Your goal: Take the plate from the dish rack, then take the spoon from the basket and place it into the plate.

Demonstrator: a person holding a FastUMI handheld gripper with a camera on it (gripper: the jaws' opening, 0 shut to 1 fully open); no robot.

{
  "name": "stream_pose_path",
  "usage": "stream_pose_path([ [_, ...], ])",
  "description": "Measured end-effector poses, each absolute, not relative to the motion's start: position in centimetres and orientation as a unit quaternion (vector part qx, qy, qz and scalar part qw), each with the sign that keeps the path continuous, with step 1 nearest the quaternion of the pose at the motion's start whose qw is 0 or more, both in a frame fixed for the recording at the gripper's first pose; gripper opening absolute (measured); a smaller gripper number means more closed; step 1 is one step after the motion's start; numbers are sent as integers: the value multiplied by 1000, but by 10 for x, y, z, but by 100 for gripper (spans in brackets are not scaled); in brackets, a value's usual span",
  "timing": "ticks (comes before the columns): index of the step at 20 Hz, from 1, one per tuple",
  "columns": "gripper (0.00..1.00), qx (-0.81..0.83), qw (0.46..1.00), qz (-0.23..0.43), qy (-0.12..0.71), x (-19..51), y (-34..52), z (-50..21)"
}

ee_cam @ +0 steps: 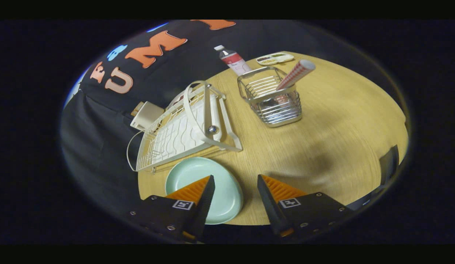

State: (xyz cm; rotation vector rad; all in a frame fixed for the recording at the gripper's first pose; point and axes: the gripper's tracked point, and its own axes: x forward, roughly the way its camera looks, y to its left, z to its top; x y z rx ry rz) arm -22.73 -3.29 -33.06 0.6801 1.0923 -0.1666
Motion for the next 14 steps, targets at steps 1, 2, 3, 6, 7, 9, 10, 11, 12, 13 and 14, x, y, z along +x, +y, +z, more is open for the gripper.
stream_pose_path([
  [1,77,302,811,-91,493,-222,-47,-327],
  [2,81,283,825,-108,476,-216,-62,-323],
  [3,85,263,838,-123,463,-212,-78,-321],
  [6,94,199,867,-164,427,-201,-120,-309],
  [7,95,186,873,-173,416,-196,-129,-307],
  [9,95,168,884,-186,394,-183,-143,-301],
  [10,95,157,890,-191,383,-177,-150,-299],
  [11,95,147,895,-193,374,-170,-155,-298],
  [12,95,141,900,-191,366,-162,-157,-297],
  [13,93,137,904,-189,359,-156,-159,-296],
  [14,91,135,904,-186,362,-153,-157,-300],
])
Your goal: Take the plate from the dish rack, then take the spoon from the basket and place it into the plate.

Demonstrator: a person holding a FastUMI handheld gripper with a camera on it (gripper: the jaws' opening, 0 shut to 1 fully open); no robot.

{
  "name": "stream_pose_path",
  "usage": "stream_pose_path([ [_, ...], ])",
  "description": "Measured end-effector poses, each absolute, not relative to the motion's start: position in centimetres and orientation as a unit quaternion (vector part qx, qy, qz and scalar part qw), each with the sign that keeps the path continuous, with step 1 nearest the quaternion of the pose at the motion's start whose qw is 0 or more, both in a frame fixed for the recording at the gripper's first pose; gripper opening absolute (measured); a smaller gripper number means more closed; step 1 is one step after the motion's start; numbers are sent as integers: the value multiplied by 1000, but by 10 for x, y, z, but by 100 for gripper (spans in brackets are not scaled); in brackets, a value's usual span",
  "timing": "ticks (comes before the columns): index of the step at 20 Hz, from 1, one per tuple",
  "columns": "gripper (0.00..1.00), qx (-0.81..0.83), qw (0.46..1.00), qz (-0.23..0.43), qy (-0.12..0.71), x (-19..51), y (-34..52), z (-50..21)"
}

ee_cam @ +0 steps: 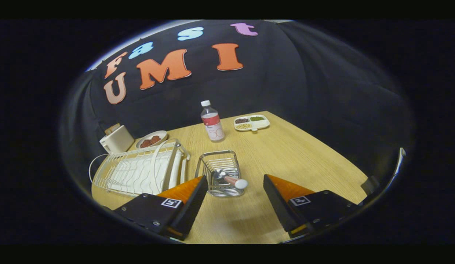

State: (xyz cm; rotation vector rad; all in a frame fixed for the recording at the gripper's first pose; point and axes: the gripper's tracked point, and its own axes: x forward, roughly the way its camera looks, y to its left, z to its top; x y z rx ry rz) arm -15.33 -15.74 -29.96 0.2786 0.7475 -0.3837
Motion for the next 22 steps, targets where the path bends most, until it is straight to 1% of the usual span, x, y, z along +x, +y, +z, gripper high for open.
stream_pose_path([
  [2,82,130,901,-176,375,-153,-152,-309],
  [3,75,127,904,-176,368,-147,-151,-307],
  [6,56,119,908,-176,362,-142,-147,-307],
  [7,46,116,906,-177,367,-144,-146,-308],
  [8,41,111,907,-181,364,-143,-150,-308],
  [10,27,128,902,-181,370,-146,-147,-302],
  [11,20,130,904,-192,360,-144,-151,-296],
  [12,16,131,907,-192,352,-142,-152,-288],
  [15,15,140,912,-173,344,-136,-143,-261],
  [22,13,96,937,-109,318,-136,-117,-183],
])
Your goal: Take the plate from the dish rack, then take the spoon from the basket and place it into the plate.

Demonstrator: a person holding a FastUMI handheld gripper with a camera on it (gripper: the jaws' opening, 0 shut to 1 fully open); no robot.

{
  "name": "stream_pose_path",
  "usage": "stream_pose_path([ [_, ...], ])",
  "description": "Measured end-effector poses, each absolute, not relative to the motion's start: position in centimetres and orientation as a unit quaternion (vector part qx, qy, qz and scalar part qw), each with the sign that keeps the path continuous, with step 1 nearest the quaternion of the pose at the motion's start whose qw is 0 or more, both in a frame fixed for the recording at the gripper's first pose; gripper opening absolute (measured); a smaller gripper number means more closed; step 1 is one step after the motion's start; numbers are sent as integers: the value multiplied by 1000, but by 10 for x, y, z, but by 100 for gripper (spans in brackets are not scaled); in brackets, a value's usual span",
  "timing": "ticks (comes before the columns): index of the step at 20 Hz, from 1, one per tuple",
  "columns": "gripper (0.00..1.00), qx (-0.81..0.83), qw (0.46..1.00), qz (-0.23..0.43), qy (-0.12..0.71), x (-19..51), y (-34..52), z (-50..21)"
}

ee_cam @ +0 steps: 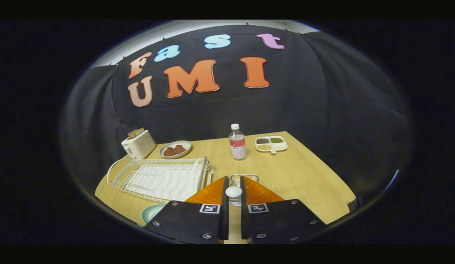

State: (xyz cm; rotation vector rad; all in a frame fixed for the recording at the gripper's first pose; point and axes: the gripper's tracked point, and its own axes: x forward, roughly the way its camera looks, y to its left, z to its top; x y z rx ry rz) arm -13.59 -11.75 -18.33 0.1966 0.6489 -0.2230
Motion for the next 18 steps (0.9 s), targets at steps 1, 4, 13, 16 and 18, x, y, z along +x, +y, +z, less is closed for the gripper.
stream_pose_path([
  [1,13,99,938,-100,315,-138,-112,-175],
  [4,13,117,940,-73,312,-148,-92,-158],
  [13,13,154,921,8,357,-171,-12,-196],
  [16,13,160,919,29,360,-162,15,-215],
  [18,13,168,914,47,366,-158,36,-225],
])
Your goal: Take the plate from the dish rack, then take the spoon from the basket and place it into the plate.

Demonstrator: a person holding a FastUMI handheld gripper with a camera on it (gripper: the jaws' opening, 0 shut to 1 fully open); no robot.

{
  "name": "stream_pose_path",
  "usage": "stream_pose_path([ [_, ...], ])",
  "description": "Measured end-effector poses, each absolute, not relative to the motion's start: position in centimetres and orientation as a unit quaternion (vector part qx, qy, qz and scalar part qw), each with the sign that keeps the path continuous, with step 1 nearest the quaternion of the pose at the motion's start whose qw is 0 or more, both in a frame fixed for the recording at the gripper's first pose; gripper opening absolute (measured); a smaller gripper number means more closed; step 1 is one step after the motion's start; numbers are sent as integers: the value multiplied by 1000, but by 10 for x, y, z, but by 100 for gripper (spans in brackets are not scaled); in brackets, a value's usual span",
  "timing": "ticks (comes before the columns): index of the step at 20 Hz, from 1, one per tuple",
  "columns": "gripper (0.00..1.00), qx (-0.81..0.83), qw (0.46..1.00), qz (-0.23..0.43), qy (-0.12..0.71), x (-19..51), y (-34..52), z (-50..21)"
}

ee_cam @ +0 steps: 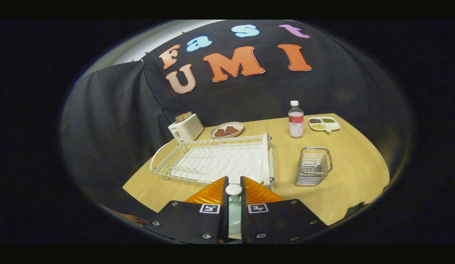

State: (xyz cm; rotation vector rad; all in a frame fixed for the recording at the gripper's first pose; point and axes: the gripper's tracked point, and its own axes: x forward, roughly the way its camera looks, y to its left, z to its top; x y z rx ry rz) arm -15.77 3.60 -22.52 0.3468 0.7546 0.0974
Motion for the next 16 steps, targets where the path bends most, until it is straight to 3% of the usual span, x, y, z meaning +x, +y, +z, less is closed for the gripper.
stream_pose_path([
  [9,14,172,901,93,388,-155,81,-256],
  [14,18,192,888,68,412,-170,59,-265],
  [16,24,206,886,53,412,-170,49,-264],
])
